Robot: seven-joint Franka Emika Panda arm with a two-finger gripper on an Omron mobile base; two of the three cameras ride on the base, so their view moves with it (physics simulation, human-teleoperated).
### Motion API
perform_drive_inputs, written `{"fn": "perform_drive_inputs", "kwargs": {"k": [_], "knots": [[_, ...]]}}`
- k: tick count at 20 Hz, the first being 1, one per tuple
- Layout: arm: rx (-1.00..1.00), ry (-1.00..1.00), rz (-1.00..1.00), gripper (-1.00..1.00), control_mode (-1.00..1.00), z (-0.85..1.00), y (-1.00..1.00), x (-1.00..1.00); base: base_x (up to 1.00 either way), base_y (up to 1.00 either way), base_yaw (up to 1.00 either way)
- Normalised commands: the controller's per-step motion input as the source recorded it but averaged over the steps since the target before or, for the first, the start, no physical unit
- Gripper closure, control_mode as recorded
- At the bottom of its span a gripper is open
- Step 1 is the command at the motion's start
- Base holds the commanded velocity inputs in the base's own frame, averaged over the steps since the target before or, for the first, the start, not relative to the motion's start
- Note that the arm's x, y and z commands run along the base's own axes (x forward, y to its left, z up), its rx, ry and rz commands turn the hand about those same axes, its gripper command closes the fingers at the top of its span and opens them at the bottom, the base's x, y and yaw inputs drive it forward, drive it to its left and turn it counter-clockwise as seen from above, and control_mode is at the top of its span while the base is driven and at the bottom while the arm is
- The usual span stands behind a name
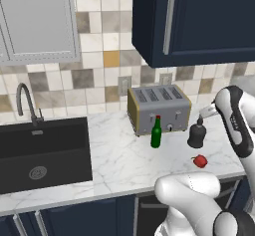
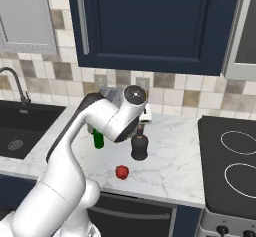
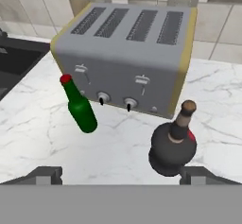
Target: Place the liquor and beer on the top shelf of the fridge to keep them out of children's reach, and place the bell pepper on lower shelves for easy access.
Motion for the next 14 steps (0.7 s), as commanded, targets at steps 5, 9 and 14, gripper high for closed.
{"fn": "perform_drive_inputs", "kwargs": {"k": [5, 9, 14], "knots": [[0.03, -0.01, 0.08, -1.00, -1.00, -0.25, -0.67, 0.00, 0.00, 0.00, 0.00], [0.04, -0.07, 0.07, -1.00, -1.00, -0.57, -0.59, 0.00, 0.00, 0.00, 0.00], [0.10, -0.21, 0.03, -1.00, -1.00, -0.60, -0.41, 0.02, 0.00, 0.00, 0.00]]}}
